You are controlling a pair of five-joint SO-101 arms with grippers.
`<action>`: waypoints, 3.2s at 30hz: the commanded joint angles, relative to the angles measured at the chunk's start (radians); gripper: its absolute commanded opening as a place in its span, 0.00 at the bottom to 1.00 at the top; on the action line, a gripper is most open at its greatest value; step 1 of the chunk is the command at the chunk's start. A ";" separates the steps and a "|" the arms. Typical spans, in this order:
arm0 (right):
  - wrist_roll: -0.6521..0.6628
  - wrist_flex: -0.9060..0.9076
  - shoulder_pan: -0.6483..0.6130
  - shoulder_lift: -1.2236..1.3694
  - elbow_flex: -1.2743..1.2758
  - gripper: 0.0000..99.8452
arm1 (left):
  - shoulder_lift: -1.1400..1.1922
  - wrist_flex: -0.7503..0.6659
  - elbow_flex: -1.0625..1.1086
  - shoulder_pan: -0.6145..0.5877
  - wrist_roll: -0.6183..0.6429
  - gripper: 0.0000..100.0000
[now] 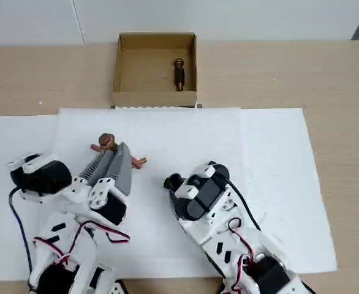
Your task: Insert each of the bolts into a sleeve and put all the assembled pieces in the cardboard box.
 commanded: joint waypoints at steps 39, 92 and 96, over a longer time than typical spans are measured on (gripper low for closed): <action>0.095 -0.128 -0.054 -0.004 0.005 0.00 | -0.008 -0.186 0.102 0.138 -0.054 0.00; 0.226 -0.217 -0.059 -0.004 -0.021 0.00 | -0.003 0.137 0.084 0.227 -0.020 0.24; 0.224 -0.217 -0.058 -0.005 -0.003 0.00 | -0.003 0.137 0.081 0.226 -0.049 0.25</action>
